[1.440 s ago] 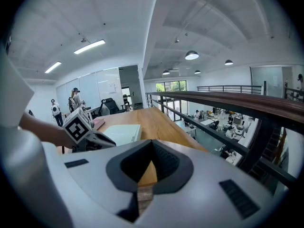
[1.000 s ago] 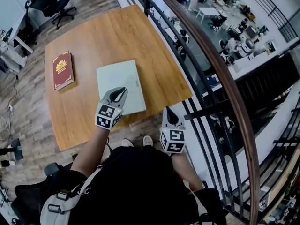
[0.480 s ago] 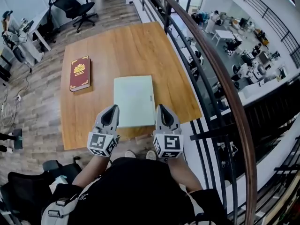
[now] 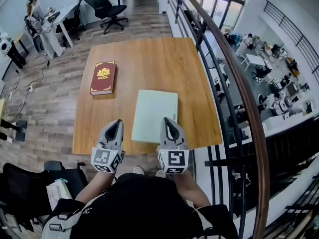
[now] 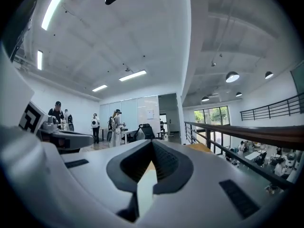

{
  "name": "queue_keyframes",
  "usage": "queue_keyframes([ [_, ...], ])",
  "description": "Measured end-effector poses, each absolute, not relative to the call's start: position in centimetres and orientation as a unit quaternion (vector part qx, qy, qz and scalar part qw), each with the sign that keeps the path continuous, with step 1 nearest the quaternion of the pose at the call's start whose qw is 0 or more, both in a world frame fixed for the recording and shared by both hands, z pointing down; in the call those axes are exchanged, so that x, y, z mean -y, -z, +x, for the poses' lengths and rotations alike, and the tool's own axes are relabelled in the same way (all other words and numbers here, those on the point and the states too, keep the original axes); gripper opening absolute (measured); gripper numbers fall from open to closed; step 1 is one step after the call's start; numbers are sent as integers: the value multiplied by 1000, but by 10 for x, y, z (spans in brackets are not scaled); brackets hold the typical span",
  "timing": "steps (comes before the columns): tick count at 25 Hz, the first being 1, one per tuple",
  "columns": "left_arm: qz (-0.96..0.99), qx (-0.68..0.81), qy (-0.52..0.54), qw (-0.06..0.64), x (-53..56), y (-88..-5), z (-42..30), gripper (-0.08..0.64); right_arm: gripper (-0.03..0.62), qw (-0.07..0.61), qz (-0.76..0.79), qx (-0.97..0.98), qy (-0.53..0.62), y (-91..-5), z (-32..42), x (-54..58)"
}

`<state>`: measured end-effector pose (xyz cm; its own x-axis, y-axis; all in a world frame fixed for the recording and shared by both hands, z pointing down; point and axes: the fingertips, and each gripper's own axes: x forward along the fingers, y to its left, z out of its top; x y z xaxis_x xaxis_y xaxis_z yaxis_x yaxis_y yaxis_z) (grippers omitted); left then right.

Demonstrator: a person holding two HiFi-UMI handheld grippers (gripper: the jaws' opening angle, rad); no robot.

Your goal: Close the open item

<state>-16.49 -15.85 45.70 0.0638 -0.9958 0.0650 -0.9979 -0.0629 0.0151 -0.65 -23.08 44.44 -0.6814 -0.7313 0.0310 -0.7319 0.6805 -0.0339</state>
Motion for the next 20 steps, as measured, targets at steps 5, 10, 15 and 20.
queue_keyframes([
  [5,720,693,-16,47,157,-463,-178,2,-2,2,395,917,-54,-449,-10,237],
  [10,719,693,-17,54,159,-467,-180,2,-2,8,399,916,-43,-452,-7,239],
  [15,720,691,-17,57,160,-472,-174,2,-2,9,404,913,-50,-458,2,241],
  [20,721,690,-18,61,165,-473,-171,2,-2,12,411,910,-50,-459,10,247],
])
